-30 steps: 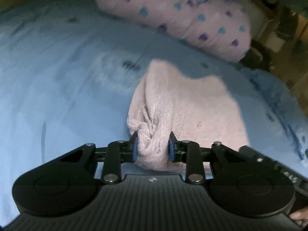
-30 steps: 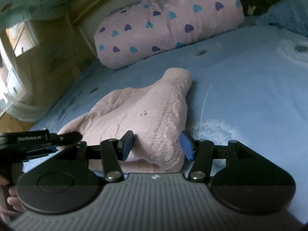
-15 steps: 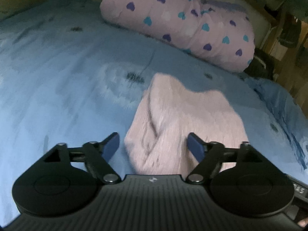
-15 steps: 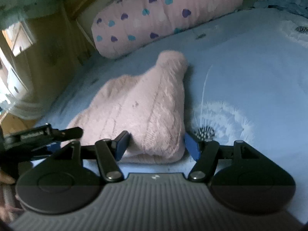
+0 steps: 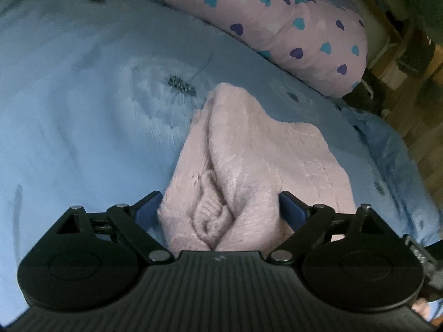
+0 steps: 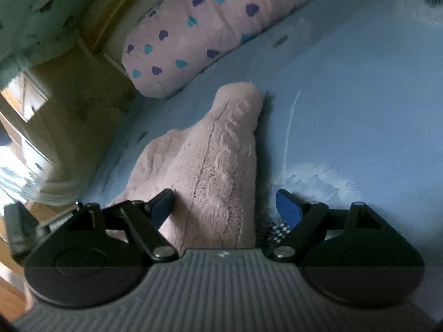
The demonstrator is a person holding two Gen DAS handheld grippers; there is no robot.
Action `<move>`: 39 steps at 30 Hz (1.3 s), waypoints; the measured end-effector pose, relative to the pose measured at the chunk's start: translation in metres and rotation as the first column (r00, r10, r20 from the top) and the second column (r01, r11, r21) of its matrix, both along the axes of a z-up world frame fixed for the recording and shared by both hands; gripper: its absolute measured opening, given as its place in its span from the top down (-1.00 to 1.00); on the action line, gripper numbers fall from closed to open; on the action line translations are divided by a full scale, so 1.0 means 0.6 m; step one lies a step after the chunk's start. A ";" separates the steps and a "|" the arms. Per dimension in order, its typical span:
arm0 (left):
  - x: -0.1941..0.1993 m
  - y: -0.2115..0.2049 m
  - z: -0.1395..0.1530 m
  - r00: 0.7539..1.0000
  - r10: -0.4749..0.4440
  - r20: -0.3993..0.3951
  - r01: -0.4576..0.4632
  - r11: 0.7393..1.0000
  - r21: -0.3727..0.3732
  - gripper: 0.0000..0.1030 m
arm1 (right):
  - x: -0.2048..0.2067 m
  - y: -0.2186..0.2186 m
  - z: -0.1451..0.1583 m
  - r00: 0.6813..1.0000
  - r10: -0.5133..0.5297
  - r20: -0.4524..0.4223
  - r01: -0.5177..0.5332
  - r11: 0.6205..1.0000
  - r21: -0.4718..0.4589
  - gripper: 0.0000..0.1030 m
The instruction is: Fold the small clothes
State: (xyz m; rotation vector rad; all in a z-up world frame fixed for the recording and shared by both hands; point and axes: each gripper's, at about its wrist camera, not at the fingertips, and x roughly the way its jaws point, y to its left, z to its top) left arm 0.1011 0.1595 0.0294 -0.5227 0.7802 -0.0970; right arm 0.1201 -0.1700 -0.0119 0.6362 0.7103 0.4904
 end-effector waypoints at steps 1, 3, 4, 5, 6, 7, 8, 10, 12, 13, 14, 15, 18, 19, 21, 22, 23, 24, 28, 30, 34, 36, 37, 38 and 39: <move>0.001 0.002 -0.006 1.000 0.000 -0.005 -0.001 1.000 -0.025 -0.81 | 0.006 0.001 -0.004 1.000 0.009 -0.012 -0.009 1.000 0.015 -0.61; 0.001 0.004 -0.013 1.000 -0.004 -0.010 0.003 0.998 -0.059 -0.81 | 0.015 0.007 -0.010 1.000 0.027 -0.010 -0.027 0.999 0.025 -0.62; 0.001 0.006 -0.015 1.000 -0.010 -0.009 0.010 0.998 -0.067 -0.81 | 0.017 0.011 -0.010 0.999 0.037 -0.002 -0.037 0.999 0.017 -0.62; 0.002 0.006 -0.016 1.000 -0.016 -0.008 0.015 0.997 -0.070 -0.81 | 0.017 0.015 -0.010 0.999 0.046 0.002 -0.046 0.999 0.010 -0.63; 0.002 0.007 -0.017 1.000 -0.022 -0.006 0.022 0.997 -0.075 -0.81 | 0.020 0.017 -0.010 0.998 0.055 0.000 -0.055 0.998 0.006 -0.64; 0.004 0.006 -0.019 1.000 -0.029 -0.006 0.029 0.996 -0.083 -0.81 | 0.022 0.019 -0.011 0.998 0.063 -0.004 -0.063 0.998 0.010 -0.65; 0.005 0.005 -0.022 0.999 -0.042 -0.007 0.041 0.995 -0.095 -0.81 | 0.025 0.022 -0.012 0.997 0.072 -0.007 -0.072 0.997 0.015 -0.65; 0.007 -0.001 -0.029 0.998 -0.069 -0.009 0.067 0.991 -0.113 -0.80 | 0.030 0.026 -0.012 0.995 0.096 -0.010 -0.095 0.995 0.017 -0.65; 0.008 -0.009 -0.031 0.995 -0.098 0.003 0.098 0.989 -0.115 -0.53 | 0.035 0.037 -0.012 0.992 0.122 -0.018 -0.122 0.992 0.025 -0.63; 0.008 -0.012 -0.033 0.994 -0.106 0.003 0.105 0.985 -0.136 -0.46 | 0.037 0.040 -0.012 0.991 0.132 -0.022 -0.132 0.991 0.028 -0.58; 0.008 -0.012 -0.033 0.995 -0.100 -0.001 0.099 0.983 -0.154 -0.36 | 0.039 0.046 -0.010 0.991 0.134 -0.029 -0.134 0.991 0.021 -0.36; 0.005 -0.012 -0.032 0.995 -0.098 -0.002 0.096 0.982 -0.163 -0.27 | 0.041 0.050 -0.010 0.990 0.134 -0.038 -0.134 0.991 0.021 -0.25; -0.003 -0.011 -0.020 0.995 -0.102 -0.001 0.100 0.979 -0.179 -0.17 | 0.044 0.045 -0.004 0.990 0.129 -0.064 -0.124 0.990 0.074 -0.02; -0.009 -0.013 -0.013 0.995 -0.102 -0.003 0.099 0.978 -0.182 -0.16 | 0.042 0.043 0.001 0.989 0.131 -0.070 -0.125 0.988 0.087 0.00; -0.019 -0.022 0.000 0.994 -0.112 -0.011 0.108 0.976 -0.188 -0.15 | 0.036 0.039 0.018 0.988 0.138 -0.072 -0.130 0.986 0.101 0.01; -0.025 -0.026 0.006 0.993 -0.118 -0.015 0.113 0.974 -0.194 -0.15 | 0.032 0.036 0.024 0.987 0.140 -0.076 -0.131 0.985 0.115 0.02; -0.032 -0.032 0.011 0.992 -0.124 -0.022 0.117 0.972 -0.203 -0.15 | 0.028 0.032 0.031 0.987 0.140 -0.082 -0.129 0.983 0.133 0.02; -0.039 -0.039 0.016 0.991 -0.130 -0.029 0.120 0.970 -0.212 -0.15 | 0.022 0.026 0.041 0.986 0.141 -0.085 -0.128 0.980 0.151 0.02; -0.084 -0.077 0.031 0.990 -0.140 -0.034 0.128 0.962 -0.243 -0.15 | -0.020 -0.005 0.074 0.986 0.146 -0.083 -0.133 0.980 0.147 0.02; -0.116 -0.101 0.033 0.987 -0.158 -0.040 0.143 0.955 -0.259 -0.14 | -0.042 -0.031 0.082 0.984 0.142 -0.104 -0.125 0.981 0.150 0.01; -0.183 -0.161 0.037 0.977 -0.208 -0.044 0.192 0.952 -0.237 -0.14 | -0.103 -0.096 0.092 0.984 0.124 -0.126 -0.108 0.986 0.124 0.01; -0.211 -0.186 0.035 0.972 -0.229 -0.054 0.214 0.956 -0.202 -0.14 | -0.135 -0.125 0.091 0.985 0.111 -0.135 -0.099 0.991 0.093 0.01; -0.223 -0.198 0.034 0.971 -0.230 -0.057 0.218 0.962 -0.164 -0.14 | -0.151 -0.139 0.088 0.985 0.099 -0.141 -0.089 0.993 0.073 0.01; -0.233 -0.205 0.032 0.973 -0.224 -0.055 0.216 0.968 -0.126 -0.15 | -0.165 -0.149 0.084 0.985 0.086 -0.147 -0.079 0.996 0.049 0.01; -0.240 -0.209 0.031 0.976 -0.212 -0.050 0.207 0.974 -0.089 -0.17 | -0.181 -0.159 0.078 0.986 0.066 -0.156 -0.064 0.998 0.014 -0.01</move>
